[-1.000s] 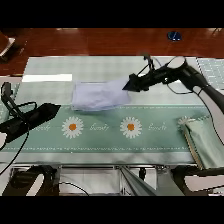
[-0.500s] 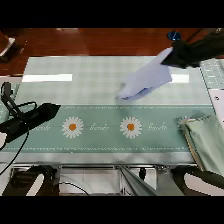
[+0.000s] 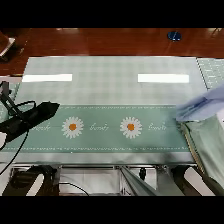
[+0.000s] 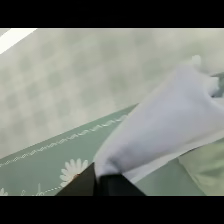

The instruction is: Fold the shirts.

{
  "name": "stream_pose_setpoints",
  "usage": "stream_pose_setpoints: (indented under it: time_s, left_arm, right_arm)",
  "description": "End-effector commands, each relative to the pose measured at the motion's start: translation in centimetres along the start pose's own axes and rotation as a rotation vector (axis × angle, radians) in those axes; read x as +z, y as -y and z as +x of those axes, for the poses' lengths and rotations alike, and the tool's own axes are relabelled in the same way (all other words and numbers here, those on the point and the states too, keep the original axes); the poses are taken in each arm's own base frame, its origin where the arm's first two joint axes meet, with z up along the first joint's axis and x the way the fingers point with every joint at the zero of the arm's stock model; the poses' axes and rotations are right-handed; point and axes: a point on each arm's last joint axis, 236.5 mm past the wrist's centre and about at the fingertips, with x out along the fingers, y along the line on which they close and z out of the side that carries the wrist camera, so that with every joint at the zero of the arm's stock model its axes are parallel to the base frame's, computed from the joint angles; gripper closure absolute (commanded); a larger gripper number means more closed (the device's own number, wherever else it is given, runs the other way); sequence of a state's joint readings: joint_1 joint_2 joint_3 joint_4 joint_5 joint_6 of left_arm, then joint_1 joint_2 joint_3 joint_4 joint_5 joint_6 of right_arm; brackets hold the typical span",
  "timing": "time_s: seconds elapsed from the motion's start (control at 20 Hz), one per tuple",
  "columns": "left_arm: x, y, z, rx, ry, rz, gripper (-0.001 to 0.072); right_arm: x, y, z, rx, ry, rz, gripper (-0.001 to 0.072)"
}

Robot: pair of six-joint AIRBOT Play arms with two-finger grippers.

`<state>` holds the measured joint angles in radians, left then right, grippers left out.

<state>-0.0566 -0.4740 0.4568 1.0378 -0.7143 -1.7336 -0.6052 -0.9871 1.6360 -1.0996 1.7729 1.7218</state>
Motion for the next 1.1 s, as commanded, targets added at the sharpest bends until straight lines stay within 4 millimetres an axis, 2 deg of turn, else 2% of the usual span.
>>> stream_pose_setpoints:
  time_s: [0.0,0.2,0.3,0.45,0.5,0.6,0.65,0.7,0.75,0.85,0.95,1.0,1.05]
  left_arm:
    - [0.1,0.0,0.0,-0.001,0.003,0.000,0.0688]
    - [0.1,0.0,0.0,-0.001,0.005,0.000,0.0688]
    - [0.2,0.0,0.0,-0.001,0.008,0.000,0.0688]
    - [0.2,0.0,0.0,-0.001,0.007,0.000,0.0688]
    - [0.2,0.0,0.0,-0.001,0.007,0.000,0.0688]
    - [0.2,0.0,0.0,-0.001,0.008,0.004,0.0688]
    - [0.2,0.0,0.0,-0.001,0.008,0.012,0.0688]
    - [0.2,0.0,0.0,-0.001,0.007,0.019,0.0688]
    - [0.2,0.0,0.0,-0.001,0.007,0.019,0.0688]
    - [0.7,-0.1,0.3,0.001,0.025,0.014,0.0688]
    - [1.8,0.5,0.3,-0.003,0.045,0.031,0.0688]
    - [2.8,1.5,0.0,-0.023,0.061,0.095,0.0688]
    - [4.5,2.9,-0.5,-0.050,0.111,0.147,0.0689]
  right_arm:
    - [-2.0,5.6,-4.4,-0.193,0.088,0.156,0.0688]
    - [-5.1,10.4,-6.8,-0.408,0.149,0.267,0.0688]
    - [-7.5,12.7,-6.5,-0.499,0.117,0.311,0.0687]
    - [-12.7,16.5,-4.9,-0.637,0.022,0.400,0.0687]
    - [-14.7,18.3,-5.0,-0.720,-0.007,0.433,0.0687]
    - [-18.7,22.7,-6.8,-0.960,-0.092,0.461,0.0682]
    - [-19.6,23.8,-7.0,-1.019,-0.114,0.494,0.0599]
    - [-19.8,23.9,-5.7,-0.996,-0.153,0.493,0.0387]
    - [-19.6,23.5,-4.1,-0.936,-0.207,0.472,0.0297]
    - [-18.9,23.3,-2.3,-0.878,-0.285,0.467,0.0300]
    - [-16.6,22.8,-1.3,-0.813,-0.289,0.455,0.0301]
    - [-14.2,21.7,-0.2,-0.724,-0.254,0.430,0.0320]
    - [-11.1,19.8,1.2,-0.600,-0.194,0.401,0.0419]
